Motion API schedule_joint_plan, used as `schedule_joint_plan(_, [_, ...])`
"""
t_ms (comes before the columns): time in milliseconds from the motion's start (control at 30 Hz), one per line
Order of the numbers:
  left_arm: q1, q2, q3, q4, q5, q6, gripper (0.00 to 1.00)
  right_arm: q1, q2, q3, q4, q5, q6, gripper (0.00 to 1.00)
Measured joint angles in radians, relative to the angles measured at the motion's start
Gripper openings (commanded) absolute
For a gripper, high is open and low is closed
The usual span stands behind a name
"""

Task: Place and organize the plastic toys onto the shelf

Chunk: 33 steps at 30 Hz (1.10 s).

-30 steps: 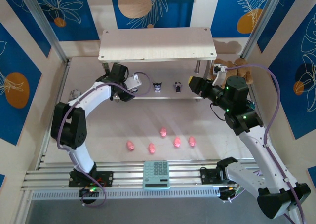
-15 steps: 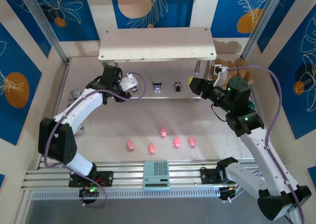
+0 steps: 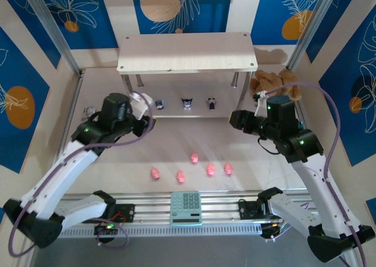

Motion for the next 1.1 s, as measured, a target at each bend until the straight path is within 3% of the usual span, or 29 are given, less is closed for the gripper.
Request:
schedule_joint_plan(200, [-0.023, -0.026, -0.023, 0.002, 0.015, -0.216, 0.47, 0.221, 0.016, -0.133, -0.198, 0.118, 0.143, 0.44])
schedule_joint_plan(300, [-0.026, 0.024, -0.023, -0.016, 0.014, -0.255, 0.48, 0.365, 0.087, -0.209, -0.253, 0.181, 0.243, 0.45])
schedule_joint_plan(467, [-0.027, 0.030, -0.023, -0.028, 0.014, -0.264, 0.49, 0.484, 0.227, -0.301, -0.244, 0.235, 0.363, 0.45])
schedule_joint_plan(667, [-0.027, 0.028, -0.023, -0.046, -0.003, -0.263, 0.51, 0.478, 0.305, -0.318, -0.212, 0.304, 0.406, 0.43])
schedule_joint_plan(933, [-0.027, 0.013, -0.023, -0.072, -0.029, -0.253, 0.53, 0.347, 0.348, -0.374, -0.122, 0.303, 0.357, 0.40])
schedule_joint_plan(1100, [-0.027, 0.013, -0.023, -0.087, -0.039, -0.251, 0.53, 0.322, 0.401, -0.375, -0.074, 0.275, 0.317, 0.47])
